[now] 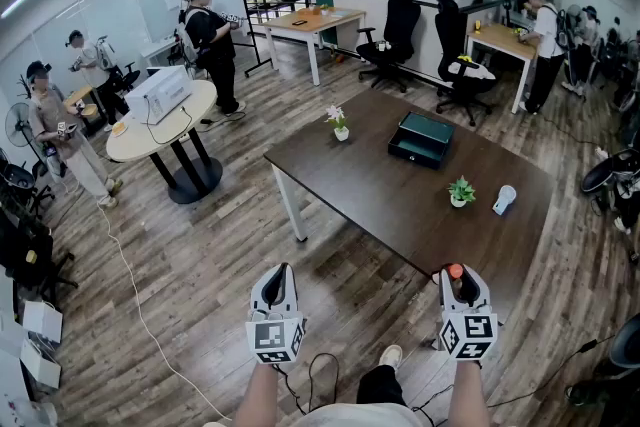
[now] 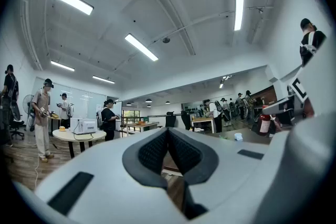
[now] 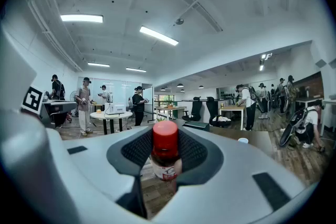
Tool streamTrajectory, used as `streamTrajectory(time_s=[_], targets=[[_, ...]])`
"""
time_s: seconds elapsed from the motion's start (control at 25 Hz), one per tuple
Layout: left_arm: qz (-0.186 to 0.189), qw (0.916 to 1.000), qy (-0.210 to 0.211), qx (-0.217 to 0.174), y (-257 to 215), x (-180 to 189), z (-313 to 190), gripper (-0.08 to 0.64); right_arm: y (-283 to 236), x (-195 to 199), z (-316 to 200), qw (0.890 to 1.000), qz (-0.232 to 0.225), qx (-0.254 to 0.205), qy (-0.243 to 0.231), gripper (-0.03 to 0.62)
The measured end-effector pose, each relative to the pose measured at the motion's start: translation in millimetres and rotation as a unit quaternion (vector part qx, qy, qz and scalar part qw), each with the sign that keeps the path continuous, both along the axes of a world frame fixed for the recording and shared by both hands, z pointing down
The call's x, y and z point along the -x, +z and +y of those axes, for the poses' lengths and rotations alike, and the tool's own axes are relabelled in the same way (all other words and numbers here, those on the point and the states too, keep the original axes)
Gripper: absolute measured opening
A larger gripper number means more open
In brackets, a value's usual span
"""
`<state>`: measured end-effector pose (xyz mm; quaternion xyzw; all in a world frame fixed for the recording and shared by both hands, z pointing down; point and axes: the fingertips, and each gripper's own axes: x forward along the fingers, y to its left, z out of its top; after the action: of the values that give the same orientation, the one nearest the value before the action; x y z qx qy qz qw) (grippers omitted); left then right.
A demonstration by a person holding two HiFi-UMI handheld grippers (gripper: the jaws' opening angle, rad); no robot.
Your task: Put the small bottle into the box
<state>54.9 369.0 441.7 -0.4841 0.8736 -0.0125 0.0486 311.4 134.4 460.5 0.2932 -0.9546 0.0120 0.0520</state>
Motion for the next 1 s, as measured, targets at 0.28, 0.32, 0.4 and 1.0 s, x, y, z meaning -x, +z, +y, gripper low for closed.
streamTrajectory(time_s=[0.28,0.32,0.4,1.0], targets=[[-0.003,0.9999,0.004,-0.012,-6.2,-10.5,22.3,0.002,-11.5,-1.5,25.9,1.0,0.002,-0.013,-0.007,0.143],[-0.003,0.9999,0.005,-0.013,-6.5,-11.5,23.7,0.002,-12.1,-1.8,28.2,1.0,0.002,-0.014,-0.007,0.143],[-0.003,0.9999,0.008,-0.015,-7.0,-14.1,26.4,0.002,-12.1,-3.8,31.9,1.0,0.002,-0.014,-0.006,0.142],[-0.001,0.9997,0.018,-0.016,-3.0,-30.3,36.8,0.002,-9.0,-10.6,47.4,1.0,-0.005,-0.008,0.0,0.141]])
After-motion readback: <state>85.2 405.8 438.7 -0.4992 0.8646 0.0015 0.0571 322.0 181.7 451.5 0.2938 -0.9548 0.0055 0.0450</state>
